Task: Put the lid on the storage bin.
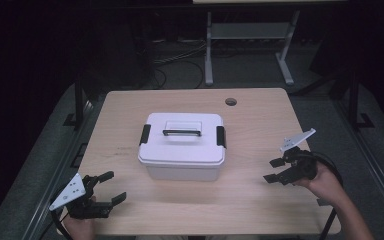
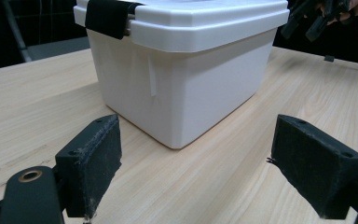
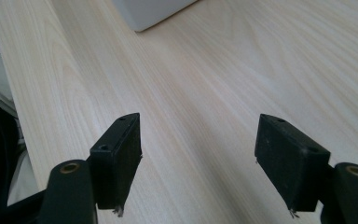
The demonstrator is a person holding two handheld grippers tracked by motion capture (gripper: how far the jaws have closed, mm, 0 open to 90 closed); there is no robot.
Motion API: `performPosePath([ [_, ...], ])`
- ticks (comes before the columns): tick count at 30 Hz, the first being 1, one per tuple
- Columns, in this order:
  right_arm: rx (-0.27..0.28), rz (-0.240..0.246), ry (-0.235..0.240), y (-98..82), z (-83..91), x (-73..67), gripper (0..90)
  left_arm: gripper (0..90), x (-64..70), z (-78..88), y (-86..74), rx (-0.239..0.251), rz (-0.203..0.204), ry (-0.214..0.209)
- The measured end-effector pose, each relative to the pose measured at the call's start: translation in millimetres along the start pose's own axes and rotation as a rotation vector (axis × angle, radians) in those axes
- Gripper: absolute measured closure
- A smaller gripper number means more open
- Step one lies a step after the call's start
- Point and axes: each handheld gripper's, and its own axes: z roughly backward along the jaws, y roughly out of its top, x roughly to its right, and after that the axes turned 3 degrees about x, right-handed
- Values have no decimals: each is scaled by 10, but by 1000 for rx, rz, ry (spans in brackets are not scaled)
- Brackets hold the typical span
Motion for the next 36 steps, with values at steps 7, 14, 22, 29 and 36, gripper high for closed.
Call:
performPosePath([
  [7, 4, -14, 4, -96, -16, 6, 309, 157, 2, -3, 1, -2, 1, 0],
  [14, 7, -32, 4, -195, -5, 13, 310, 157, 1, -6, 0, -3, 0, -1],
  [22, 8, -47, 3, -315, 13, 12, 311, 157, 2, -11, -1, -5, -2, -1],
  [29, 8, -57, 2, -396, 15, -3, 310, 157, 1, -12, -2, -4, -1, 0],
  [36, 15, -67, 0, -486, 35, -17, 310, 157, 3, -10, -2, -3, -1, 0],
])
